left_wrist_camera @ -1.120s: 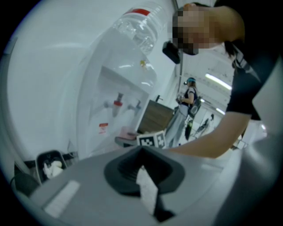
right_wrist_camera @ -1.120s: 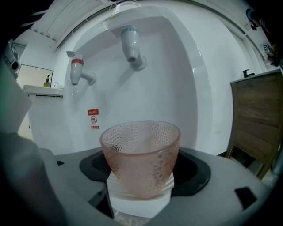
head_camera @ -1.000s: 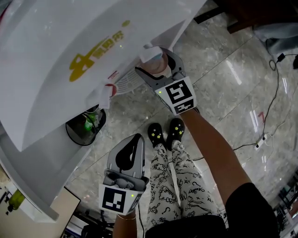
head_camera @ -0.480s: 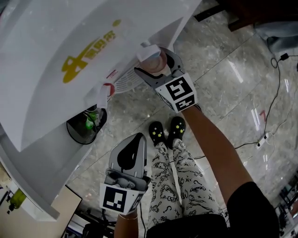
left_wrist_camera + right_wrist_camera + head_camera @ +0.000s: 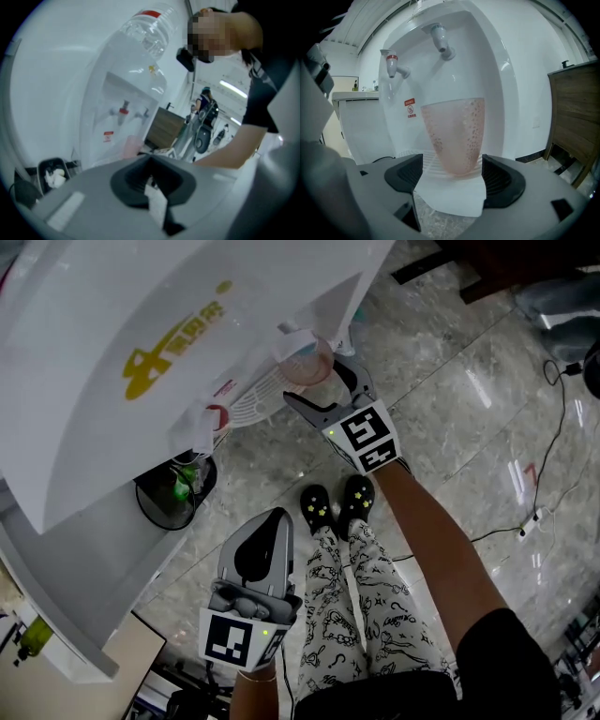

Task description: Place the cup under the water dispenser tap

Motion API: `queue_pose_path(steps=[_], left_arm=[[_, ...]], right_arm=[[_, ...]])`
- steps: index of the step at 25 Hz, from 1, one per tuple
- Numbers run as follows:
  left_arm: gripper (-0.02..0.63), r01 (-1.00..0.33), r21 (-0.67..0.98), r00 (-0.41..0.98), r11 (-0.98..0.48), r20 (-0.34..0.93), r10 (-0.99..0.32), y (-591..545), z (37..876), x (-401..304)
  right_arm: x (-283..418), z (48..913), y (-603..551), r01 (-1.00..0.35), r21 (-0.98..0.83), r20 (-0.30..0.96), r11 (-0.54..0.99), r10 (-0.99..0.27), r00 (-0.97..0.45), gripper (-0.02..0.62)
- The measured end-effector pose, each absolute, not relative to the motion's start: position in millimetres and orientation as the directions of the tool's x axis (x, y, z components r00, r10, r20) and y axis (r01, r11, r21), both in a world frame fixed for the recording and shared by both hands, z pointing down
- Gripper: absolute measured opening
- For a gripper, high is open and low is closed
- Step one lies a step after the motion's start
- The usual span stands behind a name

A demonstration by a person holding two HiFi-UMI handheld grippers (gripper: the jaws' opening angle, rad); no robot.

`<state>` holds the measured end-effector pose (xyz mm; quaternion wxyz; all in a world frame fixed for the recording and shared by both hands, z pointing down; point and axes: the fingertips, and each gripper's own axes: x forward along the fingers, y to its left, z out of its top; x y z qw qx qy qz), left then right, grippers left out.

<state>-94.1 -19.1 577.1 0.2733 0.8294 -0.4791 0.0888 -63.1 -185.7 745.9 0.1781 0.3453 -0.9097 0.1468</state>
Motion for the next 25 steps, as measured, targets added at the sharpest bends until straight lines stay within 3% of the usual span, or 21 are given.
queue_pose_path(steps=[6, 15, 16, 18, 19, 21, 25], left_arm=[[-0.006, -0.828, 0.348, 0.556, -0.44, 0.403, -0.727, -12, 554, -79], [-0.006, -0.843, 0.32, 0.534, -0.432, 0.393, -0.749, -2, 460, -71], [-0.006, -0.841, 0.319, 0.536, -0.437, 0.383, -0.753, -3, 445, -70], [-0.006, -0.833, 0.286, 0.551, -0.474, 0.343, -0.761, -14, 416, -67], [-0.006, -0.826, 0.266, 0.563, -0.498, 0.329, -0.758, -17, 401, -65], [-0.006, -0.813, 0.237, 0.583, -0.532, 0.327, -0.744, -12, 369, -62], [-0.006, -0.819, 0.224, 0.574, -0.529, 0.317, -0.755, -14, 322, -66]], right_arm=[[-37, 704, -149, -0.69, -0.227, 0.408, 0.687, -0.576, -0.708, 0.374], [7, 509, -78, -0.699, -0.381, 0.281, 0.605, -0.644, -0.711, 0.364], [15, 485, -76, -0.71, -0.373, 0.271, 0.597, -0.662, -0.699, 0.323], [33, 439, -85, -0.737, -0.334, 0.225, 0.587, -0.71, -0.668, 0.117], [40, 417, -86, -0.745, -0.313, 0.204, 0.59, -0.724, -0.659, 0.077], [48, 377, -73, -0.737, -0.291, 0.178, 0.611, -0.722, -0.669, 0.041], [57, 298, -57, -0.707, -0.274, 0.093, 0.652, -0.713, -0.695, 0.029]])
